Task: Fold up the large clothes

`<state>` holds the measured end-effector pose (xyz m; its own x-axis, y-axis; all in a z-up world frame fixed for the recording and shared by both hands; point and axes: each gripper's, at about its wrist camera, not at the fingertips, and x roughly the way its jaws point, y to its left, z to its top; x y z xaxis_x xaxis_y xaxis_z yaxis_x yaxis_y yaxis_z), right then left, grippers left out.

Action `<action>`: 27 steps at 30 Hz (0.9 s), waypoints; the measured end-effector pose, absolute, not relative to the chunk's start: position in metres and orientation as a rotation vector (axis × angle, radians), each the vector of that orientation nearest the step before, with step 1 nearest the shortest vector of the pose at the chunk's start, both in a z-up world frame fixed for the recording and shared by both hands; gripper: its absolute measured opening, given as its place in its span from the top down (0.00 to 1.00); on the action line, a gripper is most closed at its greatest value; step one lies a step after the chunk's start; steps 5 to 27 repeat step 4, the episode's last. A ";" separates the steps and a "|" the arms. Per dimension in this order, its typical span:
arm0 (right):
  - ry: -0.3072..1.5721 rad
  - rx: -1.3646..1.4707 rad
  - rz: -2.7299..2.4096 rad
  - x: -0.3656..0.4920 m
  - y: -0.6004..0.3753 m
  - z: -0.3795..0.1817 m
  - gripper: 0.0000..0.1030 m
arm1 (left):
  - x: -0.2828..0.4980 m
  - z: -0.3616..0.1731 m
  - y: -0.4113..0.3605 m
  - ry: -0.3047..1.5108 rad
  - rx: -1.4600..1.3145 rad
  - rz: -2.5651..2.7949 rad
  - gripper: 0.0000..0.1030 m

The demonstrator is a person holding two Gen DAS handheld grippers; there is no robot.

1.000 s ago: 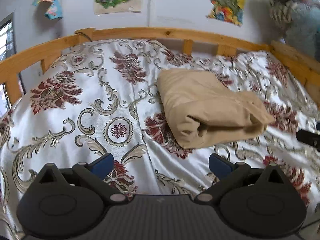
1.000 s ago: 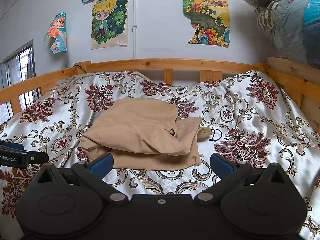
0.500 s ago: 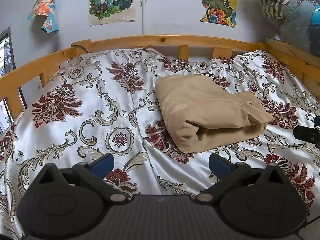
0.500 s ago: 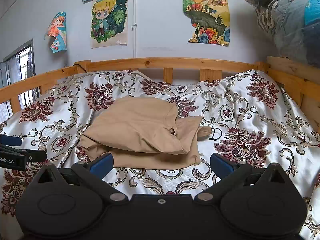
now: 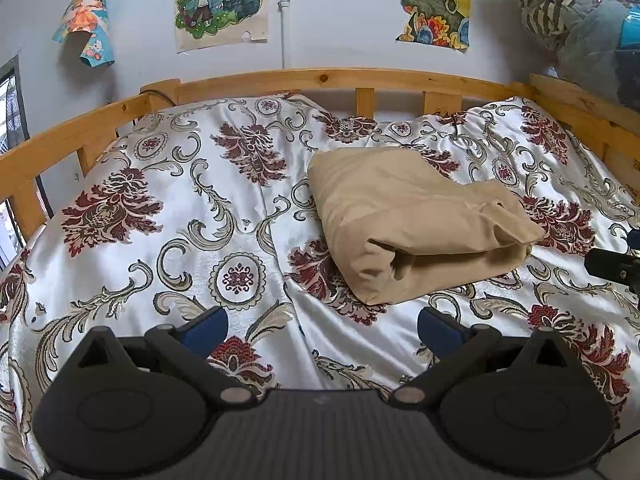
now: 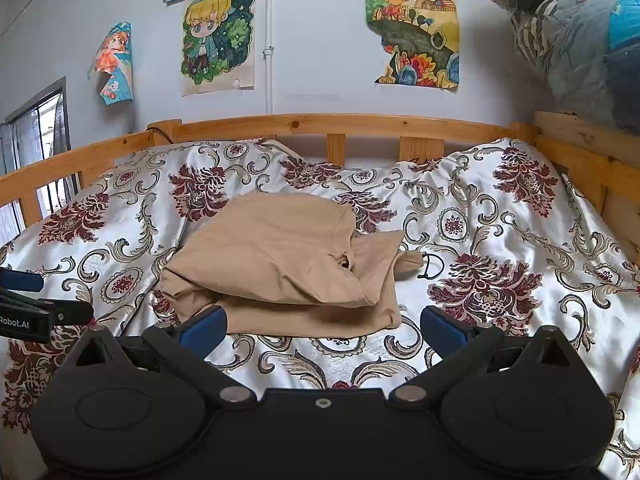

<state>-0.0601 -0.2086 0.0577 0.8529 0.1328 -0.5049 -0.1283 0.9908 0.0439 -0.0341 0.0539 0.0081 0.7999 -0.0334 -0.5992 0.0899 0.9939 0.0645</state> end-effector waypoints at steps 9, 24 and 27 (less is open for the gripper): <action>0.533 0.009 0.137 -0.060 -0.209 0.057 0.01 | -0.033 0.008 0.055 0.645 0.094 -0.078 0.01; 0.533 0.009 0.137 -0.060 -0.209 0.057 0.01 | -0.033 0.008 0.055 0.645 0.094 -0.078 0.01; 0.533 0.009 0.137 -0.060 -0.209 0.057 0.01 | -0.033 0.008 0.055 0.645 0.094 -0.078 0.01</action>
